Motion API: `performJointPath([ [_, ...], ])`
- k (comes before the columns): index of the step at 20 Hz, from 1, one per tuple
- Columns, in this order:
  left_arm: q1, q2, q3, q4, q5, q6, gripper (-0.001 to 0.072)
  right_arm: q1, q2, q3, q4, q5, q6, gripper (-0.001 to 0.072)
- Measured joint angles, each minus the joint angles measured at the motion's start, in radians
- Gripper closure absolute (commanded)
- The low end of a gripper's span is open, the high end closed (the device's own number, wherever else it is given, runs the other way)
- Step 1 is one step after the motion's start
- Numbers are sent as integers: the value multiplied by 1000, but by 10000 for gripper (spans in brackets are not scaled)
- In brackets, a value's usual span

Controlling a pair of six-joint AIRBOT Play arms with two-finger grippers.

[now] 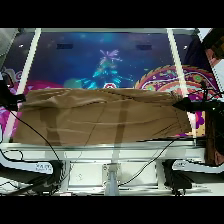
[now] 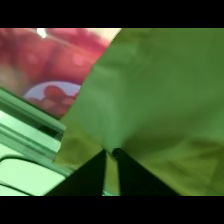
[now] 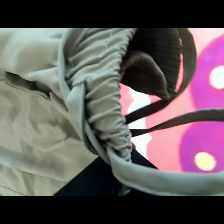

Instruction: Fold the clothes and pants, and hang the long-sleeved shirts on hangers.

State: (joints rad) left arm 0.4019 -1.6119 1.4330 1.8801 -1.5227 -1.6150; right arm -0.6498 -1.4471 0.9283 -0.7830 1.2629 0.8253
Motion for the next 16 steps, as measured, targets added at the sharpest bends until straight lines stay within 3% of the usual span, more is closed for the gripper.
performJointPath([
  [1, 0, -9, 3, 1, -10, 12, 197, 0, 0, 0, -11, 0, 0, 677],
  [6, -2, -27, 102, 8, 50, 22, 178, 0, 0, 0, -36, -12, 0, 677],
  [8, -4, -29, 156, -18, 120, -9, 5, 0, 0, 0, -40, -25, 0, 676],
  [16, 0, -133, 218, -263, 353, -208, -6, 0, 0, 0, -57, -64, -1, 676],
])
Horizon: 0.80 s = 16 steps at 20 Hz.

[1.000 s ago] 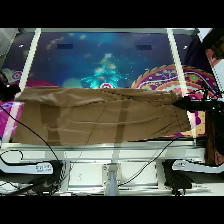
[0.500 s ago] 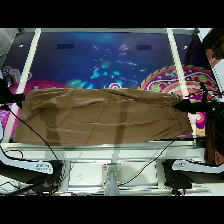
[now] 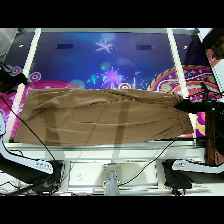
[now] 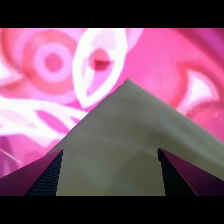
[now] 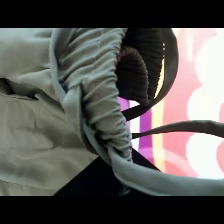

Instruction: Fold the clothes and pants, and hang the long-sleeved shirts on hangers.

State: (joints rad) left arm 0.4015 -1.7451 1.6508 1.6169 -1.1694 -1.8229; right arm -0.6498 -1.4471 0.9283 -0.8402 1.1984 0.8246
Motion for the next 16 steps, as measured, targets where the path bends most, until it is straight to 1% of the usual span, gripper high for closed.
performJointPath([
  [3, -1, -61, 4, -30, 56, -19, -3, 0, 0, 0, -5, -19, 0, 676],
  [7, 13, -119, 5, -52, 99, -21, -3, 0, 0, 0, -8, -34, 0, 676],
  [11, 48, -157, 5, -149, 113, 74, -3, 0, 0, 0, -10, -39, 0, 677],
  [14, 75, -172, 7, -238, 119, 127, -1, 0, 0, 0, -10, -40, 0, 676],
  [16, 85, -184, 7, -297, 127, 153, 13, 0, 0, 0, -10, -40, 0, 676],
])
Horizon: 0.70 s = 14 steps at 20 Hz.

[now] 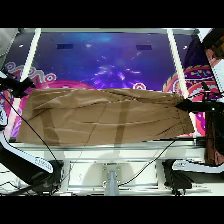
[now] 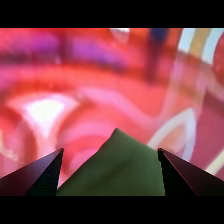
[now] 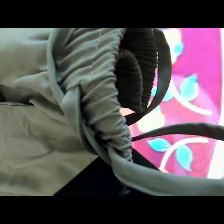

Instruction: Fold the clothes and pants, and hang the long-sleeved shirts on hangers.

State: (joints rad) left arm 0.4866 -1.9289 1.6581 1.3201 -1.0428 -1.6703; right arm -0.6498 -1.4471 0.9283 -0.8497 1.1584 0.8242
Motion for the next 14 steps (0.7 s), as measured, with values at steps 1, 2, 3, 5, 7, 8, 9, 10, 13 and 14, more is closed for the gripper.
performJointPath([
  [1, 3, -7, 0, -28, 3, 12, 75, 0, 0, 0, 0, 0, 0, 676],
  [2, 5, -13, 0, -53, 4, 19, 229, 0, 0, 0, 0, 0, 0, 676],
  [3, 6, -20, 0, -83, 3, 26, 333, 0, 0, 0, 0, 0, 0, 676],
  [5, 8, -30, -1, -157, -10, 74, 387, 0, 0, 0, 0, 0, 0, 676],
  [7, 8, -35, -2, -212, -22, 130, 410, 0, 0, 0, 0, 0, 0, 677],
  [8, 8, -36, -2, -229, -24, 148, 539, 0, 0, 0, 0, 0, 0, 676],
  [9, 8, -38, -3, -244, -32, 163, 642, 0, 0, 0, 0, 0, 0, 676],
  [10, 8, -40, -3, -254, -38, 176, 670, 0, 0, 0, 0, 0, 0, 676],
  [13, 8, -40, -2, -283, -39, 209, 694, 0, 0, 0, 1, 0, 0, 676],
  [14, 8, -40, 0, -305, -36, 231, 694, 0, 0, 0, 3, 0, 0, 677],
])
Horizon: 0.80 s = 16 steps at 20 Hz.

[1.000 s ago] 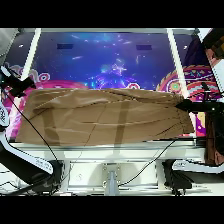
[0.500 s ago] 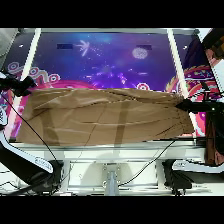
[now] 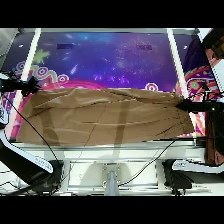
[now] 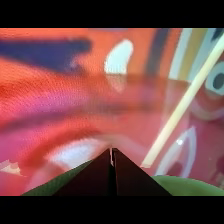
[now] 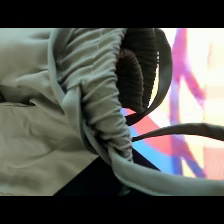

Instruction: Fold the clothes and pants, and hang the long-sleeved shirts on hangers.

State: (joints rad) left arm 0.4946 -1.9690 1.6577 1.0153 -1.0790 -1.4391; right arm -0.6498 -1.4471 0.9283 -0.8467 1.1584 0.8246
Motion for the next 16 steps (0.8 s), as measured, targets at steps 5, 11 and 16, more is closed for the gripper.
performJointPath([
  [5, 0, 2, 69, -277, 98, 147, 695, 0, 0, 0, 50, -7, 0, 676],
  [11, -2, 4, 282, -610, 161, 337, 696, 0, 0, 0, 113, -24, 0, 677],
  [16, 22, 46, 361, -683, 69, 402, 696, 0, 0, 0, 159, -57, 0, 677],
])
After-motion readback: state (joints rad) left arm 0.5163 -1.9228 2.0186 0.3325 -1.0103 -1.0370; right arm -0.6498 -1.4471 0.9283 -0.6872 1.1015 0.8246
